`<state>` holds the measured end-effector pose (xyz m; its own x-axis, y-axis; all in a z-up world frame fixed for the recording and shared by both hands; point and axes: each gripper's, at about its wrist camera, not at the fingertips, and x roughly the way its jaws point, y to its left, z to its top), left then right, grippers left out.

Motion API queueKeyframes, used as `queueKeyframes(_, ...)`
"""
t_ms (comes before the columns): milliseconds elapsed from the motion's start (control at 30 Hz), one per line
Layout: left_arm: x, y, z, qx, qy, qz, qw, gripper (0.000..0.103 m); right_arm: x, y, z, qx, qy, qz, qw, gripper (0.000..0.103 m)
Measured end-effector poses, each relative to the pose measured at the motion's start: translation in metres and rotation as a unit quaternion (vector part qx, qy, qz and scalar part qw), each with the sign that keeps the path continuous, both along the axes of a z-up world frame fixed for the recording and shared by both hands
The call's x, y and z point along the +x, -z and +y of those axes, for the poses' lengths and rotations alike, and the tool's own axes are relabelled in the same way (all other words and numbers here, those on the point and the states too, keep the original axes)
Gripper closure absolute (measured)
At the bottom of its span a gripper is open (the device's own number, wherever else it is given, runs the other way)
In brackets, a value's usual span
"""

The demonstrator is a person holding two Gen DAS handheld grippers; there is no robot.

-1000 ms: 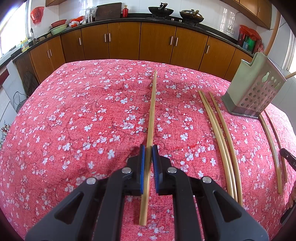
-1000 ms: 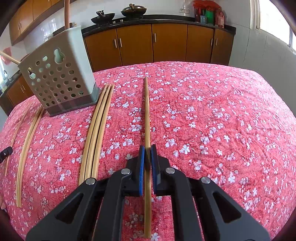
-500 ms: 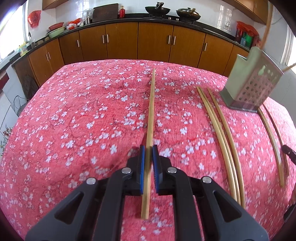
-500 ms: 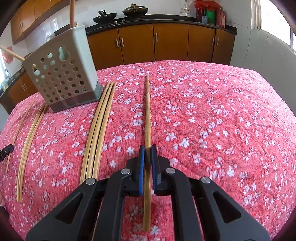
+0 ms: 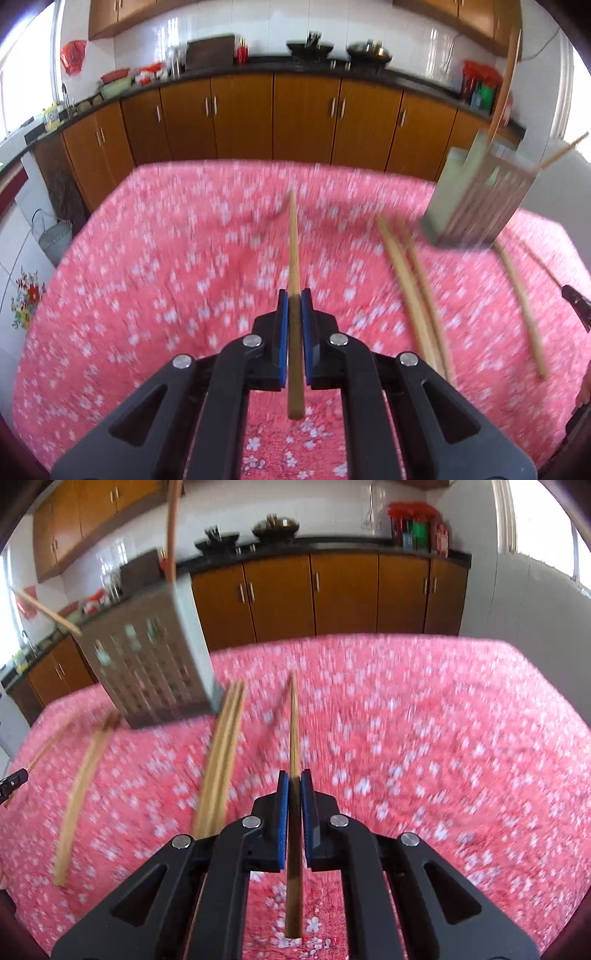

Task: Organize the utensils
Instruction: 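Raise the left tool's chopstick upright while the right tool raises its chopstick over the holder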

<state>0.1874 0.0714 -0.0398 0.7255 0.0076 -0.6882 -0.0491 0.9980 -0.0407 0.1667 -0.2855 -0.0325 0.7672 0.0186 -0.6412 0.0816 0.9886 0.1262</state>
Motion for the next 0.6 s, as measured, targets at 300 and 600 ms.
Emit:
queueKeyframes(300, -0.007, -0.069, 0.014, -0.071, -0.005, -0.083, 0.994, 0.095, -0.013, -0.06, -0.004, 0.017, 0.002, -0.098, 0.995, 0.095)
queueKeyframes(600, -0.011, -0.093, 0.019, -0.08, 0.006, -0.105, 0.9912, 0.095, -0.011, -0.083, 0.001, 0.022, -0.002, -0.127, 0.992, 0.095)
